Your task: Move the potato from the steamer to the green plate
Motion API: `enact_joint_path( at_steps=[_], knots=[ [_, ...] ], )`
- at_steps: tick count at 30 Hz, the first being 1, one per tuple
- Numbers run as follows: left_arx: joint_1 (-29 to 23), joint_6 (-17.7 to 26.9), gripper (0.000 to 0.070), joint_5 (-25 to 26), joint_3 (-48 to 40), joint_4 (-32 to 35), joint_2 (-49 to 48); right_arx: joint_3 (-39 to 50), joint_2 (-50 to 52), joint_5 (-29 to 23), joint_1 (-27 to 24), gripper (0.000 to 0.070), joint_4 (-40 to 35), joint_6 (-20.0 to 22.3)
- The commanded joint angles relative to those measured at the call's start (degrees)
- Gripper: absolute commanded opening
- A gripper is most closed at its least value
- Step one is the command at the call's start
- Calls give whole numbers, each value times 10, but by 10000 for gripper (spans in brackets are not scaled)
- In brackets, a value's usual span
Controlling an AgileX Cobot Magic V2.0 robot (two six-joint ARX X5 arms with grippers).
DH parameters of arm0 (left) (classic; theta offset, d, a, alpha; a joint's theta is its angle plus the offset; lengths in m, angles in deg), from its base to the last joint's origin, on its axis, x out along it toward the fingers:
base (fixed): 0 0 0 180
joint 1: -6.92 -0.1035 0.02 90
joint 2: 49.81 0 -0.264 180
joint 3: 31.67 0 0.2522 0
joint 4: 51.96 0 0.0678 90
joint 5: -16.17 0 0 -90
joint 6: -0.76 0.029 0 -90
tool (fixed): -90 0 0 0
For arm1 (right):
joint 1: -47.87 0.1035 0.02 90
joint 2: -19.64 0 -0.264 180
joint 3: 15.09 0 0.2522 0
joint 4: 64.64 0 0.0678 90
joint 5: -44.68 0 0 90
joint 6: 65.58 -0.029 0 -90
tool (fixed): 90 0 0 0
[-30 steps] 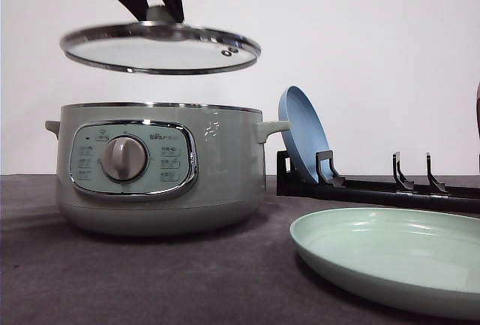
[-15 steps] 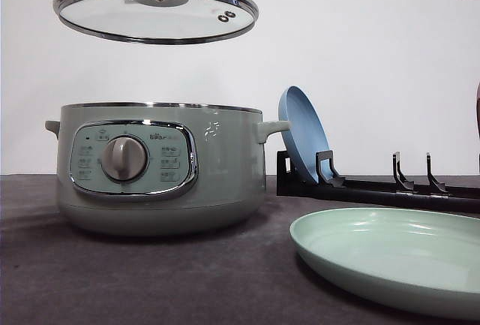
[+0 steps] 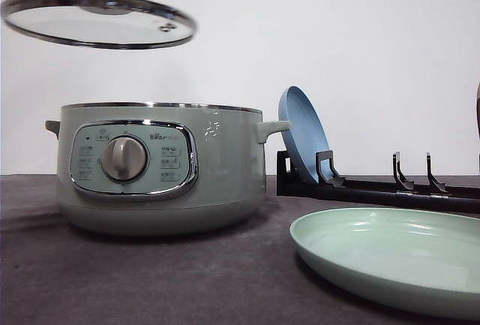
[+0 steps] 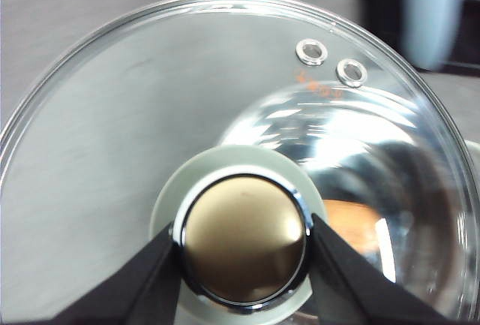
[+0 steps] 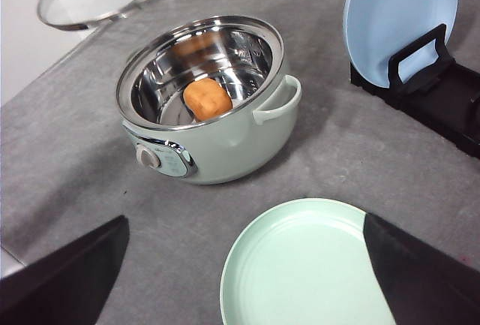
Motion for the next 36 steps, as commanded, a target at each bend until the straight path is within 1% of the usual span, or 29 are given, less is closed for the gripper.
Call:
enact_joint_path(
  at_steps=[1,6,10,11,14,17,19,25,28,31,36],
  knots=[
    [-17,8,0,0,27,16,-10,-10,-3,-2,3,634,-1,4],
    [-76,8,0,0,27,14,-10,-10,-3,-3,3,634,1,4],
    [-109,7,0,0,27,14,-10,-10,-3,-3,3,634,1,4],
    [-114,7,0,0,27,14,-10,-10,-3,-2,3,633,1,3],
    [-125,7,0,0,27,14,-10,-10,-5,2,3,601,6,2],
    [-128,7,0,0,27,16,-10,-10,-26,6,3,597,19,4],
    [-128,7,0,0,27,17,-10,-10,-47,17,3,597,22,9],
    [-128,7,0,0,27,20,-10,-22,-155,84,3,597,0,30],
    [-128,7,0,0,27,20,-10,-50,-231,115,3,597,-17,55],
    [-128,7,0,0,27,20,-10,-103,-319,143,3,597,-15,90],
    [-128,7,0,0,27,19,-10,-231,-478,174,3,596,-1,154]
  ],
)
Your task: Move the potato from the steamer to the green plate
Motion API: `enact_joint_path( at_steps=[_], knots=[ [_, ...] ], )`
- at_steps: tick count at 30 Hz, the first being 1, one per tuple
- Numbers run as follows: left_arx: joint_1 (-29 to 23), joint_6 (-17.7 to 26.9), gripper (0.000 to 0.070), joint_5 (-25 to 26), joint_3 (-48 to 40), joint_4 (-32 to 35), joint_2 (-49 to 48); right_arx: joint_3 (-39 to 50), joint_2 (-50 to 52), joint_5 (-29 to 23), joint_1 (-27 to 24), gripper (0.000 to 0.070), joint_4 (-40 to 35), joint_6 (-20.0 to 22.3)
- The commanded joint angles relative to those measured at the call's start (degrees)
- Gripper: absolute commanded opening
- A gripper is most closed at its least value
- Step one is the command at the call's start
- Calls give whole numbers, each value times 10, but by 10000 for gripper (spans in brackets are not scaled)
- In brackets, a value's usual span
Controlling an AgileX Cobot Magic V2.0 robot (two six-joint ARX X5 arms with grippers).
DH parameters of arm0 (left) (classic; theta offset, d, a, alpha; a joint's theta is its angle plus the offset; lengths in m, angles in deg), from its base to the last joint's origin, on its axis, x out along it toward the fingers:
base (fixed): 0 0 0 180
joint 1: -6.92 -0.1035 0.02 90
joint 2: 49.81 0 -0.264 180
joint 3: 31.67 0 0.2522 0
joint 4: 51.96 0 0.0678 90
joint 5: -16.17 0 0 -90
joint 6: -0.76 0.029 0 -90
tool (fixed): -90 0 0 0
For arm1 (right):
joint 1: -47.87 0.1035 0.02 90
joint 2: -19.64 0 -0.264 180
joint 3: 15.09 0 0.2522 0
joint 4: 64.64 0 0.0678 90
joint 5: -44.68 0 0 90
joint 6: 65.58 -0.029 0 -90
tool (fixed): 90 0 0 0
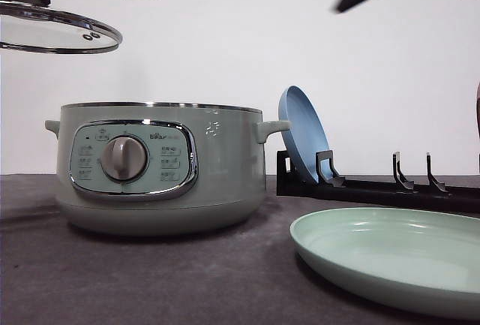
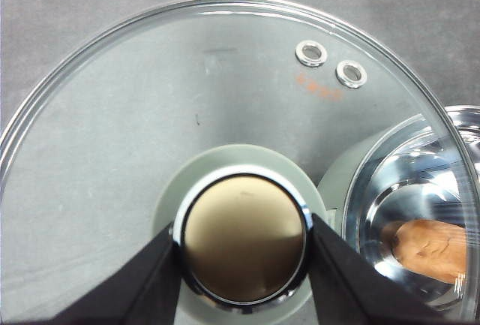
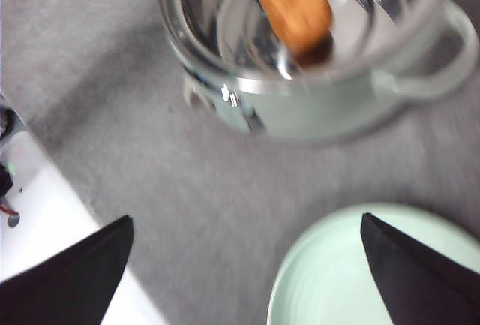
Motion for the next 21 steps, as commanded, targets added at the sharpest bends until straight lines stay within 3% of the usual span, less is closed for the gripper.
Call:
enact_joint_path(
  at_steps=[1,14,21],
  knots=[
    [-1,3,0,5,27,23,-10,-57,-67,7,3,596,0,50],
    [-1,3,0,5,27,23,-10,-408,-391,14,5,594,54,130],
    [-1,3,0,5,27,23,-10,-522,-496,11,12,594,71,171]
  ],
)
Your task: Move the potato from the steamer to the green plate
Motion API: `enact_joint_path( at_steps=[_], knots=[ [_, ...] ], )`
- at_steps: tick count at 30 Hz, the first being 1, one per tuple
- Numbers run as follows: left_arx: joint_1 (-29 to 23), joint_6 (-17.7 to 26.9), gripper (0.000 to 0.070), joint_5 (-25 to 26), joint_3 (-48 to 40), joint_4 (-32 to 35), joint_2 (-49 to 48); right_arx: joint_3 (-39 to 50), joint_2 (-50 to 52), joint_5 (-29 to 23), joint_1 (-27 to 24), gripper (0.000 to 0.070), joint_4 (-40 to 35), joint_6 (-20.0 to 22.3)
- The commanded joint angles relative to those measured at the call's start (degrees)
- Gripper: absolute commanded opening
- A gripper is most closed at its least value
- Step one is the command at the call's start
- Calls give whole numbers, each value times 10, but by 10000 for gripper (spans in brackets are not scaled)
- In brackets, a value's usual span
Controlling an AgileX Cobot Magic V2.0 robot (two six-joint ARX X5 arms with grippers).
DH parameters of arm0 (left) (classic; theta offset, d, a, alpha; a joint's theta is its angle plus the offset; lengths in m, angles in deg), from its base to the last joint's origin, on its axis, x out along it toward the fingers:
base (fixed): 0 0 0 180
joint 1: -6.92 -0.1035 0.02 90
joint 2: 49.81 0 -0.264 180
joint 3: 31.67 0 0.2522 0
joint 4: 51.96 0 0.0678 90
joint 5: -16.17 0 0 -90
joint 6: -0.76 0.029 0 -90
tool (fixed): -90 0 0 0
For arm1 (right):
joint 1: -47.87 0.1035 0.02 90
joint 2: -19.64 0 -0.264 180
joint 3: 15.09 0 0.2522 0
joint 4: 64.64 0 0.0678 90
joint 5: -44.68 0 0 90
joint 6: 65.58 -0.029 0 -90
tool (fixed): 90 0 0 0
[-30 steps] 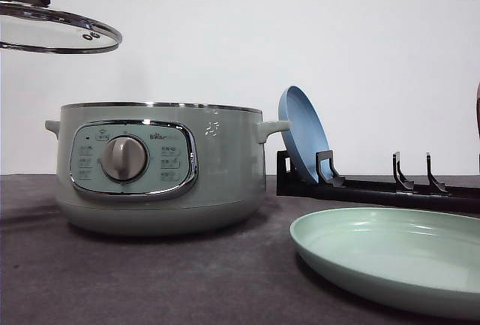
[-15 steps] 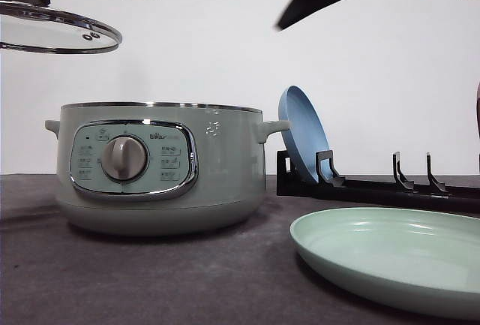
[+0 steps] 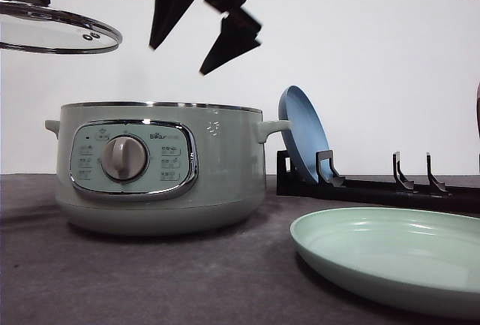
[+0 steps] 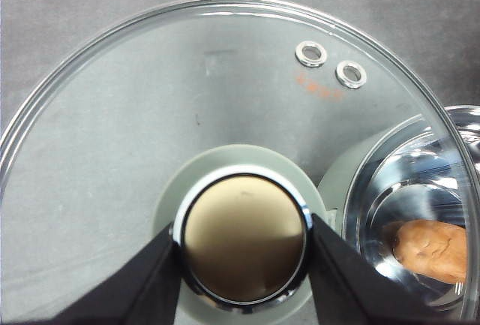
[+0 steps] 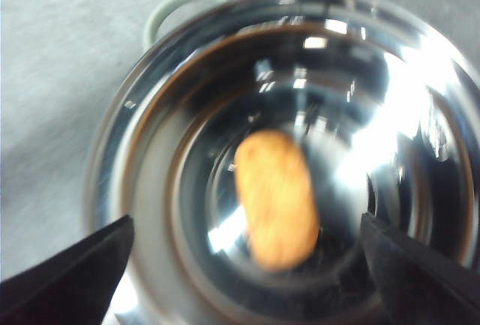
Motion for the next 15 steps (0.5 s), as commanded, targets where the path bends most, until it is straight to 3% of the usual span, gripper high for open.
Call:
enact_joint_path(
  at_steps=[1,6,15],
  knots=[
    [-1,3,0,5,27,23,-10,-29,-30,0,11,594,-2,32],
    [-1,3,0,5,27,23,-10,-36,-62,-17,18,594,-11,79],
    [-1,3,0,5,27,23,-10,-35,-101,-33,19,594,-16,106]
  ],
)
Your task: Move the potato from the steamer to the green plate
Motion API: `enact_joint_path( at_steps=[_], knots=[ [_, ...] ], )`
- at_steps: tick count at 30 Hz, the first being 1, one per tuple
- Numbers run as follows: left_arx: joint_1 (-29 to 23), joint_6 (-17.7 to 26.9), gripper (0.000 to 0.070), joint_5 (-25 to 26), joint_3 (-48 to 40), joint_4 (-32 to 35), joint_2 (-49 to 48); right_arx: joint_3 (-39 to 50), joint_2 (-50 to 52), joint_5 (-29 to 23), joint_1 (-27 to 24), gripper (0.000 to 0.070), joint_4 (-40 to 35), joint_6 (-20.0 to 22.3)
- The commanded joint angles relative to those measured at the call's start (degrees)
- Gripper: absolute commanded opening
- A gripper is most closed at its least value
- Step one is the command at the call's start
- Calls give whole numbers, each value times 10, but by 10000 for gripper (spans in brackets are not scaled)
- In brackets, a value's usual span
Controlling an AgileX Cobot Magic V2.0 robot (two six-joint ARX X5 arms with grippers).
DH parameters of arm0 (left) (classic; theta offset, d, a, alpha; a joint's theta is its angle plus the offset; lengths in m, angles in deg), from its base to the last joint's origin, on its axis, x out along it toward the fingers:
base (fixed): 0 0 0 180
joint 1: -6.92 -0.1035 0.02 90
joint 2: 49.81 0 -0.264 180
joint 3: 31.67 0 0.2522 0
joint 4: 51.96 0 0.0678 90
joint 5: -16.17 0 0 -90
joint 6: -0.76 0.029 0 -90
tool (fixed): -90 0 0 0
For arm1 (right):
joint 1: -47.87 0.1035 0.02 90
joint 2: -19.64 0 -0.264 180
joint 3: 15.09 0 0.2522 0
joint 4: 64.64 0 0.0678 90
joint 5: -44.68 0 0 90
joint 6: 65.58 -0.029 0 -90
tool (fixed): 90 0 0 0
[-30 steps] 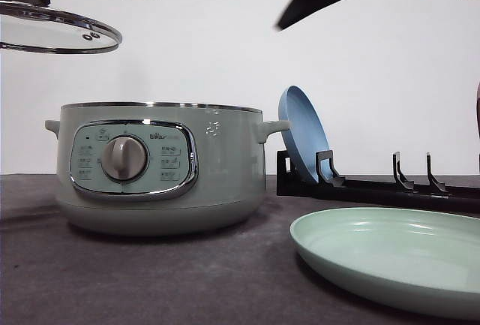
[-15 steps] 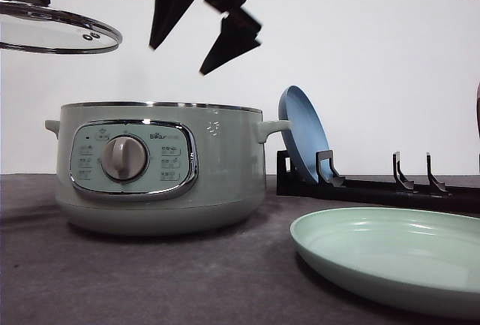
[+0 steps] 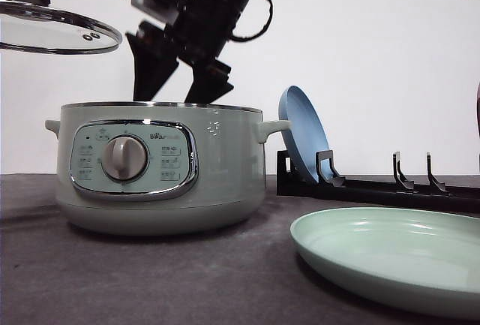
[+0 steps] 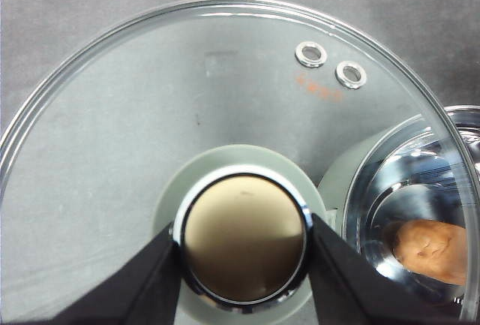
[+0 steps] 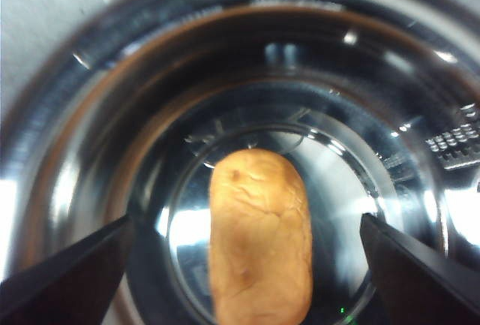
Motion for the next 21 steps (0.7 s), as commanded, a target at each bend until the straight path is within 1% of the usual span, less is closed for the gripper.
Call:
enact_joint_path(
  at_steps=[1,5,9,21],
  knots=[
    [-1,3,0,5,27,23,-10,-18,-22,-2,5,594,-8,16],
    [-1,3,0,5,27,23,-10,-18,-37,-16,6,594,-9,27],
    [-1,3,0,5,27,23,-10,-18,-46,-17,5,594,-14,32],
    [-2,4,0,5,27,14,-10,-18,-71,-14,9,594,-17,27]
  ],
)
